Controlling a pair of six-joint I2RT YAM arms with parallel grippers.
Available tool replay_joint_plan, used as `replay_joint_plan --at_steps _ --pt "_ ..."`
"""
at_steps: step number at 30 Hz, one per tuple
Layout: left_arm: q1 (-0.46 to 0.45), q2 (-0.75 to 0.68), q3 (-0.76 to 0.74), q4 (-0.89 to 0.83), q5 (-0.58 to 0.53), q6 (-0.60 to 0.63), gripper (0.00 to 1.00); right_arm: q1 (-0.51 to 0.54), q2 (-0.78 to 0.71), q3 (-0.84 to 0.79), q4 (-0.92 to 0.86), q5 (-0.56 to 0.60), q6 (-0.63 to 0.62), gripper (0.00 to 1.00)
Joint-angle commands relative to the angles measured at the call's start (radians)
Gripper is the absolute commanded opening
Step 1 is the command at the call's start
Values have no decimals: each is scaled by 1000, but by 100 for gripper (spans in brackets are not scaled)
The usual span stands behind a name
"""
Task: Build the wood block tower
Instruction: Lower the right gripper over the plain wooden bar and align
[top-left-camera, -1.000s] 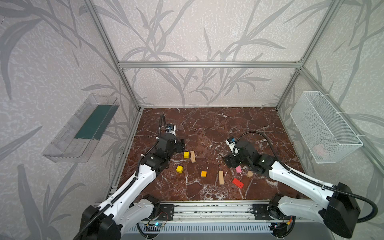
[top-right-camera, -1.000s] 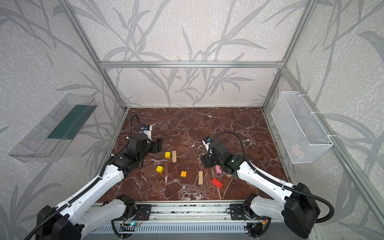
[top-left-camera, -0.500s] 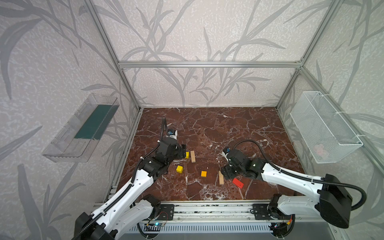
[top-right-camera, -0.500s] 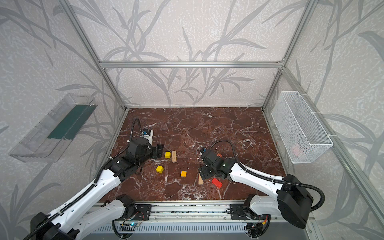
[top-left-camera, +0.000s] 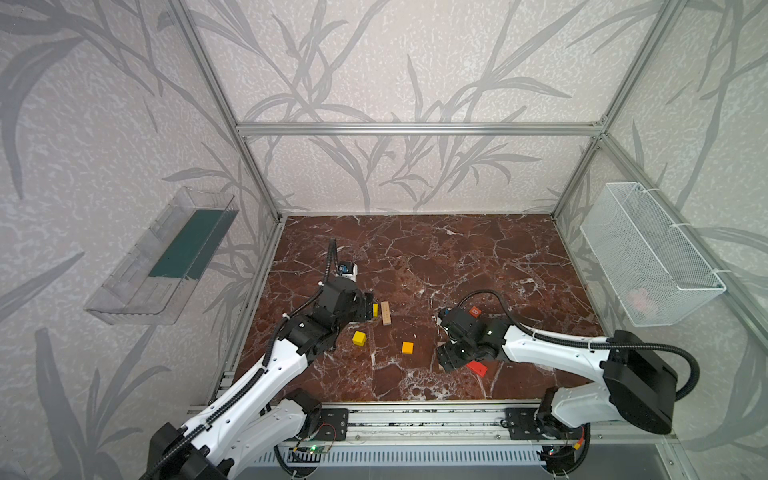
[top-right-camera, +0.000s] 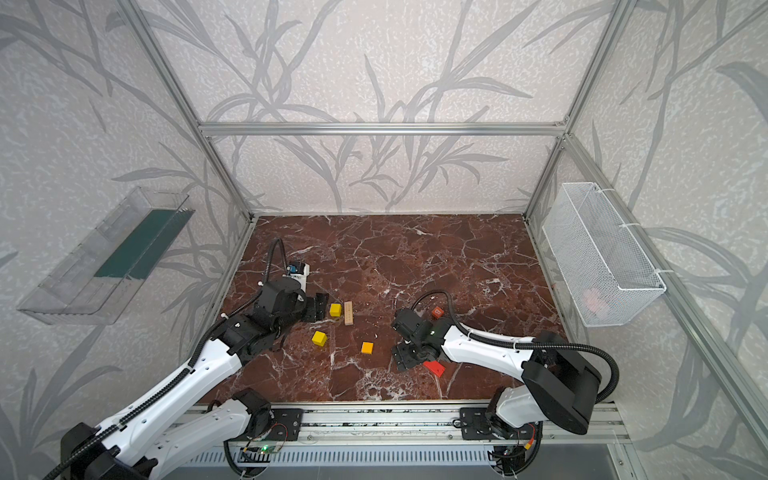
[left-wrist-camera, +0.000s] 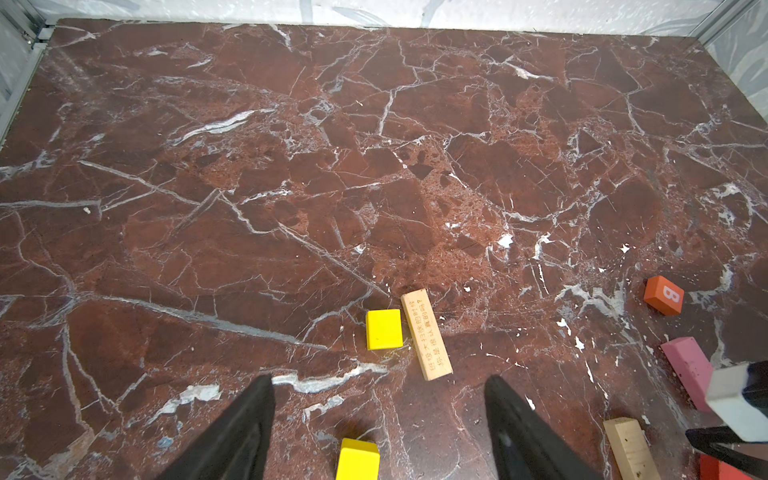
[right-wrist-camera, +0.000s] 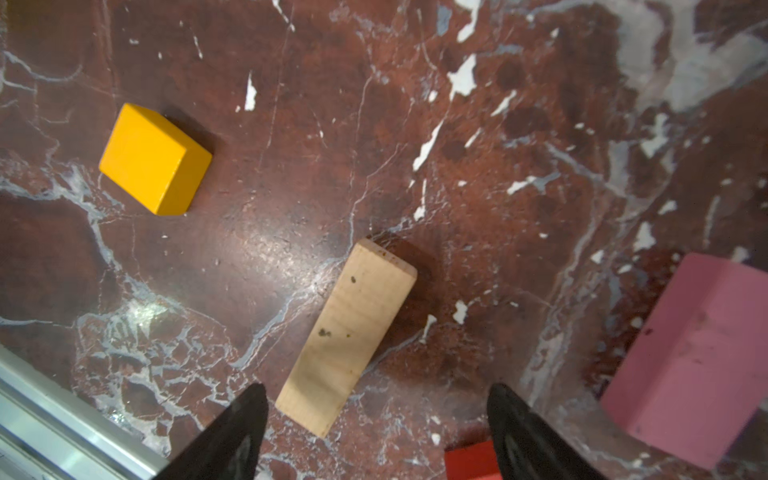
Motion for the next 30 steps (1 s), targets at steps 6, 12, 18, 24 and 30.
replay_joint_plan --at_steps 6,12,18,24,30 --pt "-11 -9 18 -38 -30 -15 77 28 43 23 23 -118 52 80" --pt "-13 -9 18 -42 -44 -25 76 34 89 28 69 -201 71 70" --pt "-14 -11 15 -48 -47 -26 76 37 142 47 121 -293 89 53" --pt "-15 -18 12 -59 -62 -24 76 39 192 69 169 -357 115 48" --pt "-17 -23 11 -60 -65 -22 76 42 189 100 165 -331 123 49"
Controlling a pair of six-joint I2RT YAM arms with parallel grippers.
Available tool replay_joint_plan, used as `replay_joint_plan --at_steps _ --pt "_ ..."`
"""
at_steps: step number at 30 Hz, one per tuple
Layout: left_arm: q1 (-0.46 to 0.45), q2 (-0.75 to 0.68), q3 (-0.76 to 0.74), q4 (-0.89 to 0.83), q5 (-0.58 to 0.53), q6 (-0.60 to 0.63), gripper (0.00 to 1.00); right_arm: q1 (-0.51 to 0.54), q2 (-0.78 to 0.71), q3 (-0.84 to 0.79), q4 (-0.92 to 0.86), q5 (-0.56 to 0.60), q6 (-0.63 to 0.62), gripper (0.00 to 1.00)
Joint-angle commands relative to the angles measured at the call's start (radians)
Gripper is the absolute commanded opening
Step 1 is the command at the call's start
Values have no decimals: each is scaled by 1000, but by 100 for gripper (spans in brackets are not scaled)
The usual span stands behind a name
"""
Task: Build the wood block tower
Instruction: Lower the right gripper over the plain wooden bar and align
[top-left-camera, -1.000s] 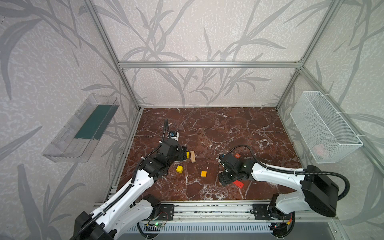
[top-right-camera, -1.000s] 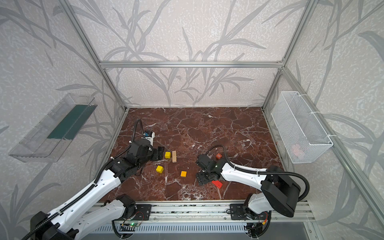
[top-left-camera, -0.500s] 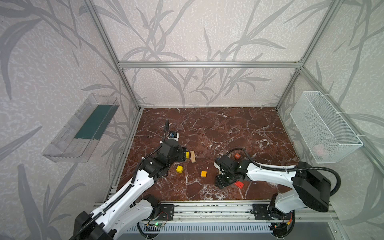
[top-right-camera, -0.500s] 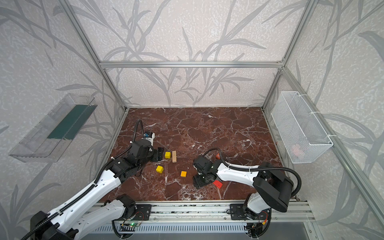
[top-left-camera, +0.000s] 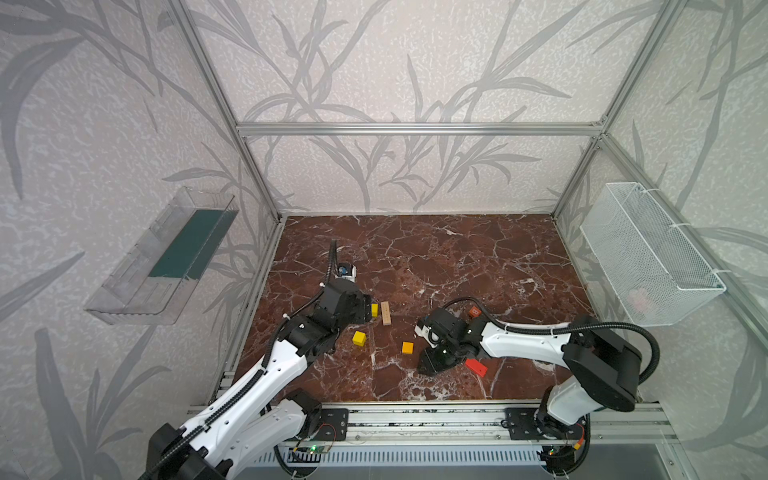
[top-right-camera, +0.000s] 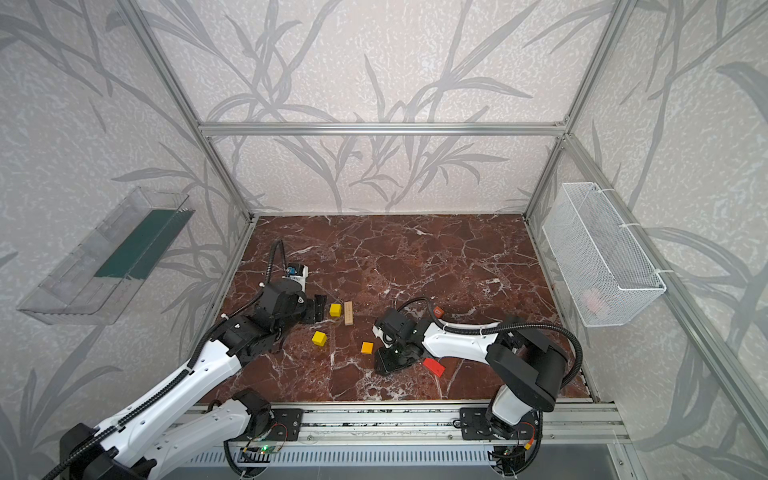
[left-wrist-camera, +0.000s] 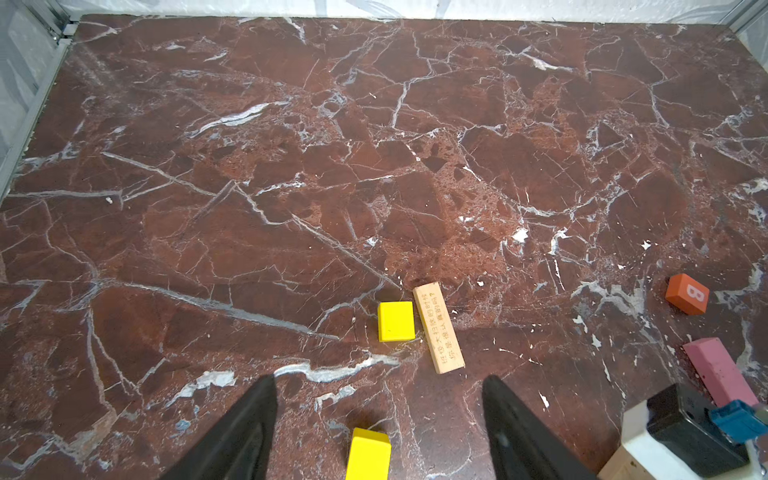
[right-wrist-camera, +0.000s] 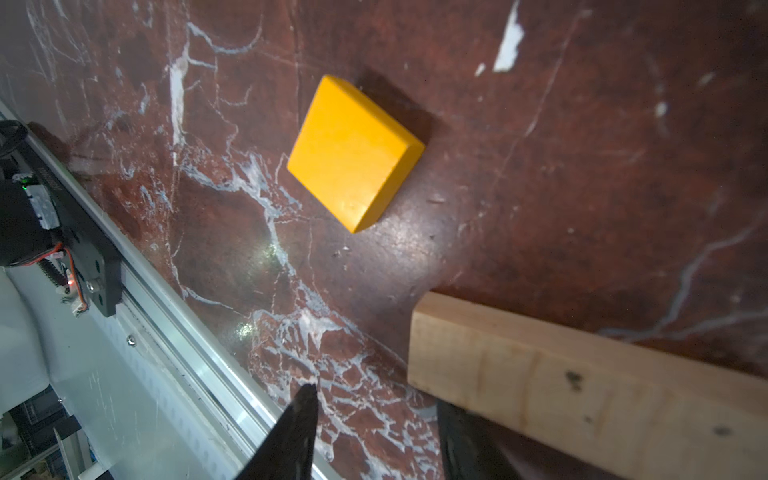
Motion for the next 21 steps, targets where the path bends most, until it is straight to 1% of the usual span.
replay_joint_plan --at_steps 1,6,9,13,15,16,20,21 --pt "-6 -16 12 -29 -22 -11 76 7 -4 35 -8 0 14 49" --pt "-6 -27 12 -32 -21 -11 76 10 -79 80 -92 55 9 50" --pt "-6 -39 15 -37 -19 -11 76 19 -143 120 -200 164 5 52" --pt "-6 -57 16 -37 -18 -5 76 28 -189 162 -347 344 19 60" --pt "-6 -59 18 -35 -19 -1 76 31 -190 169 -388 420 32 64" --pt "-6 -59 20 -35 -19 0 76 34 -184 169 -399 446 61 66" --pt "-6 -56 20 -32 -20 7 76 38 -141 161 -396 501 97 74" --pt "-6 -56 20 -32 -20 7 76 38 -128 159 -388 506 101 84"
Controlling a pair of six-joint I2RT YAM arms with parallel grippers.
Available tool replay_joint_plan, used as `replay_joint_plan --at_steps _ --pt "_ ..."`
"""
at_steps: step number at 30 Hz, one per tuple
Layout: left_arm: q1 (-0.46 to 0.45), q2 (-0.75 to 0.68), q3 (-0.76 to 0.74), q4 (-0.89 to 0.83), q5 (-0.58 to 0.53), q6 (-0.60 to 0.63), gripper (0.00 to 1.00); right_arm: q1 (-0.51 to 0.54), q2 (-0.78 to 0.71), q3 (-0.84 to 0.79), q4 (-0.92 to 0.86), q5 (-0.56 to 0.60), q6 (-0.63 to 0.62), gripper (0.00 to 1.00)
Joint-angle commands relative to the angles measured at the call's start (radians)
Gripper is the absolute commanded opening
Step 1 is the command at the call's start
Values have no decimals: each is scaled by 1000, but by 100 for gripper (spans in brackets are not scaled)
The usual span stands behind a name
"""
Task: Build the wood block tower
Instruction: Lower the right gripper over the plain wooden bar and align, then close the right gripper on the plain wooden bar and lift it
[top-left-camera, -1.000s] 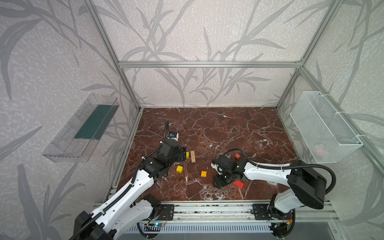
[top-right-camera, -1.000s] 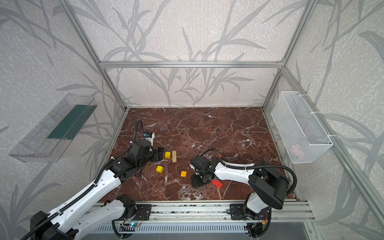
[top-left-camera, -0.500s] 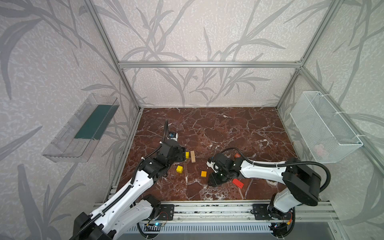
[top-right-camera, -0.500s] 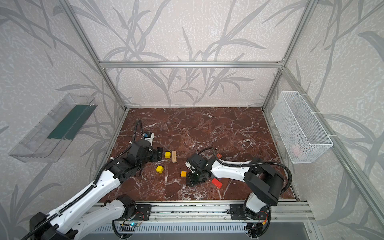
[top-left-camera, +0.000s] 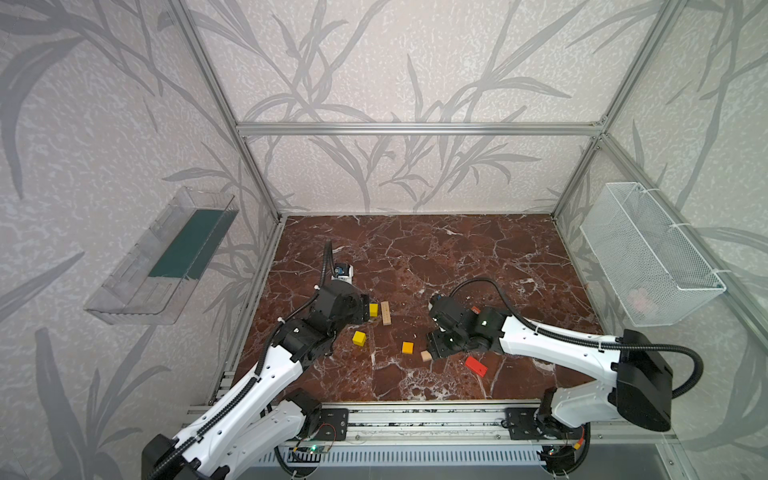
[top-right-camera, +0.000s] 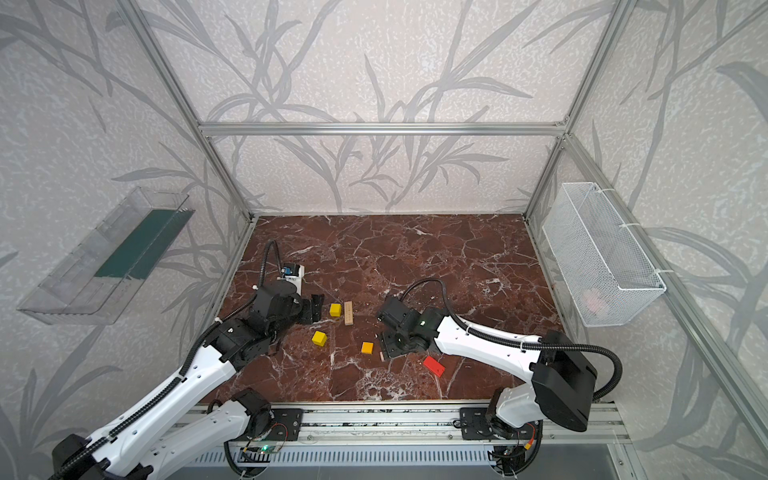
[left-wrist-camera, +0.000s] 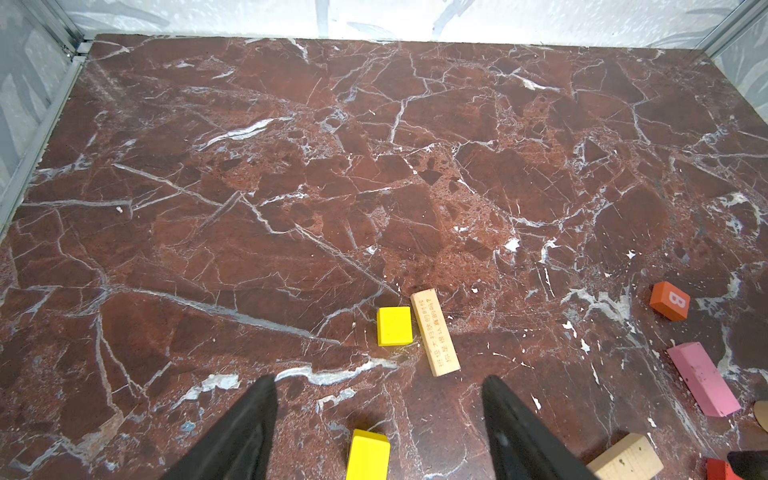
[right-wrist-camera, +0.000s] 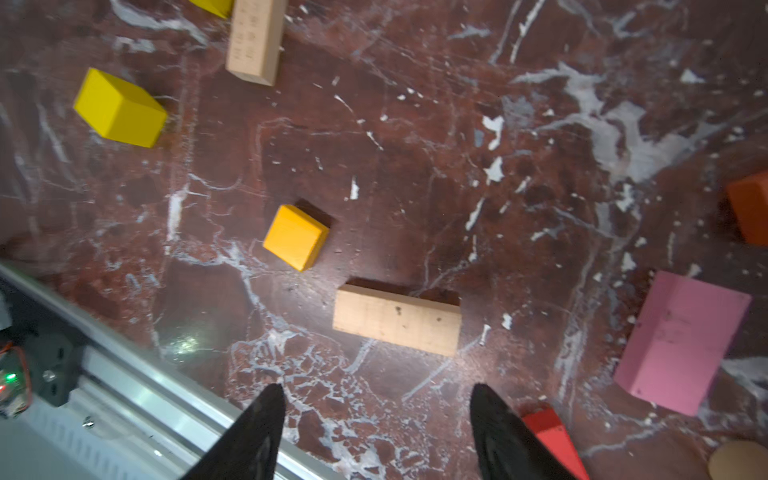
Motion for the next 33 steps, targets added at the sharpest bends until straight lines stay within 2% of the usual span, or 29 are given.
replay_joint_plan --at_steps 1,11,17,33 --pt "-6 -8 20 -22 -17 4 76 9 43 -5 -43 90 37 89" --pt "-6 -9 16 -22 -17 4 76 10 135 12 22 100 24 91" --pt "-6 -11 18 -22 -14 4 76 60 182 39 30 103 24 92" --pt "-8 -8 14 -22 -8 4 75 74 245 46 45 125 82 94"
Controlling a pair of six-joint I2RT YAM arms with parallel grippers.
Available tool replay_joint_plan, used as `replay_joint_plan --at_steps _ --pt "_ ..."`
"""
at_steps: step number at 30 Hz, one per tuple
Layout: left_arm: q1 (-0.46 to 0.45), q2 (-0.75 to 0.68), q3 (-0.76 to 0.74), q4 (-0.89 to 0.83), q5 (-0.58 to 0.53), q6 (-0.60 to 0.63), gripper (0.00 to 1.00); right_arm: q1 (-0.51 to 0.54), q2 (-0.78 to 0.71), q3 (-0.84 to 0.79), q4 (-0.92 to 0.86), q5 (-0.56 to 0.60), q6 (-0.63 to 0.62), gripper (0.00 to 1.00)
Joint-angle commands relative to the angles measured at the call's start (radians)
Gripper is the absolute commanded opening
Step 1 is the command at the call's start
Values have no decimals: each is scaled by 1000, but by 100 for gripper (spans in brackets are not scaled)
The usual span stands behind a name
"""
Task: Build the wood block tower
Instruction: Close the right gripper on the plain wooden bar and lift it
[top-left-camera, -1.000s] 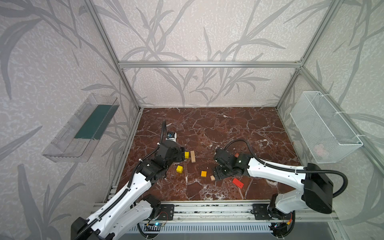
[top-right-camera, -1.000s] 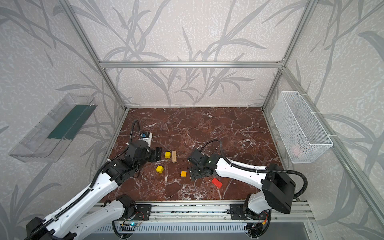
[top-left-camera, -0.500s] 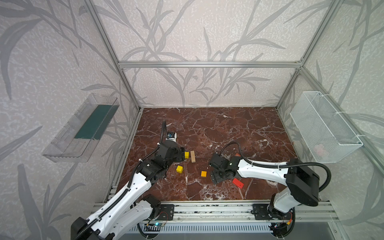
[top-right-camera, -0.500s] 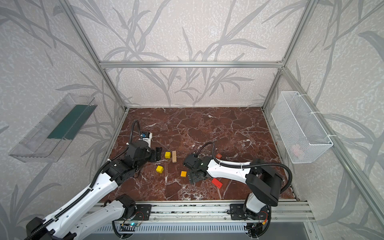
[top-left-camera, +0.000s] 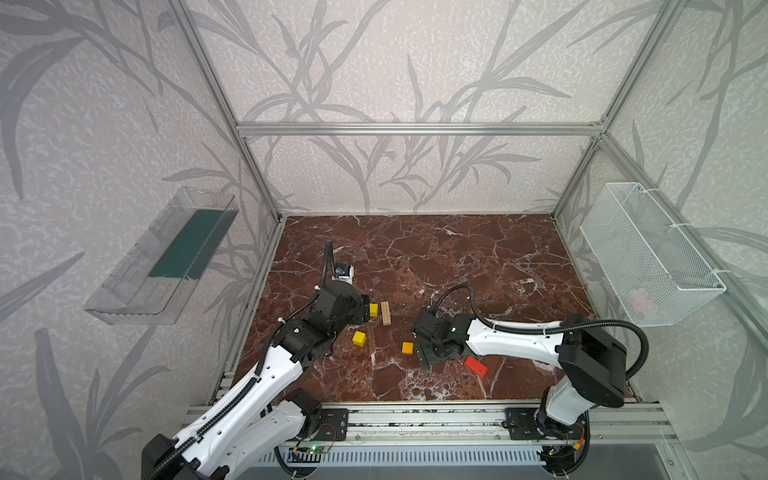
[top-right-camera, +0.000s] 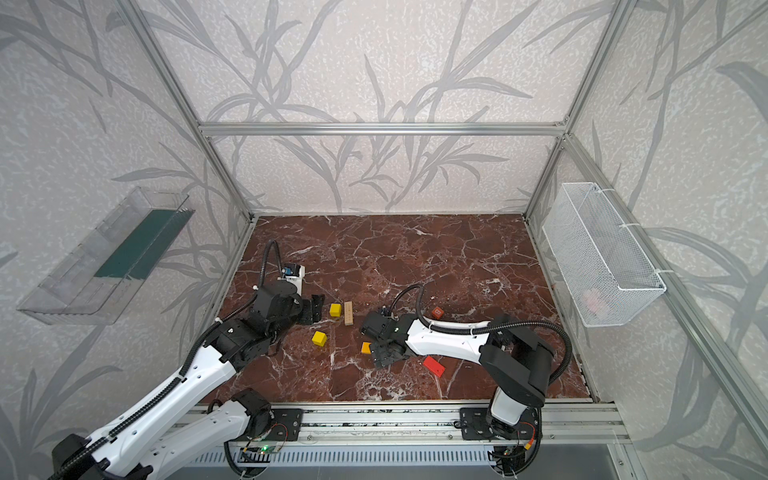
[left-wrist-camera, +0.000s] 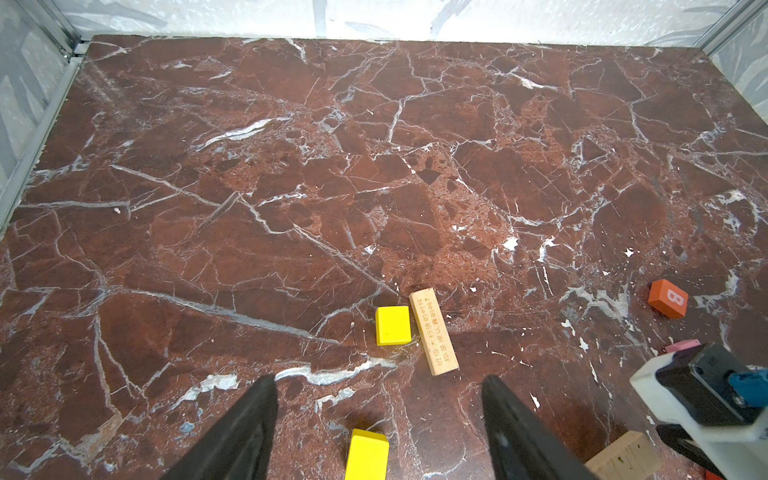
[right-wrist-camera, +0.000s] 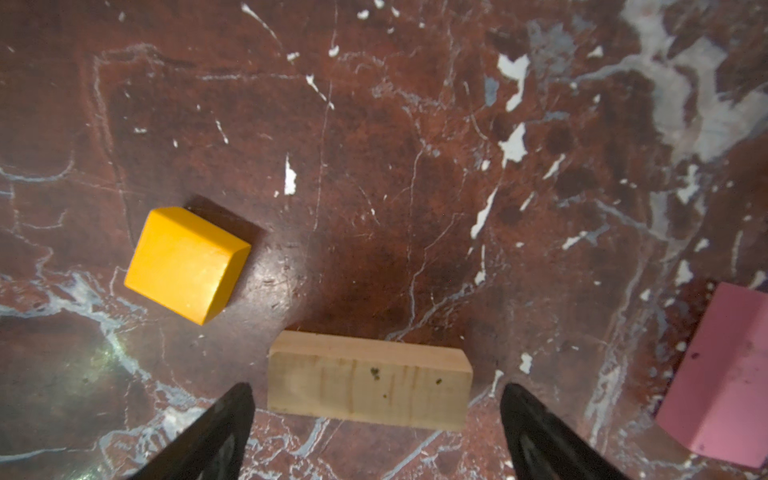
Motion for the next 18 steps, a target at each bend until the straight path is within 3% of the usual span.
replay_joint_plan --at_steps 1,12,18 --pt "-3 -9 14 -21 -9 3 76 7 22 17 6 16 25 94" --pt "-3 -6 11 -21 -8 2 75 7 74 23 28 -5 49 94" --pt "-3 -6 10 -21 -9 2 75 7 84 18 33 -11 63 83"
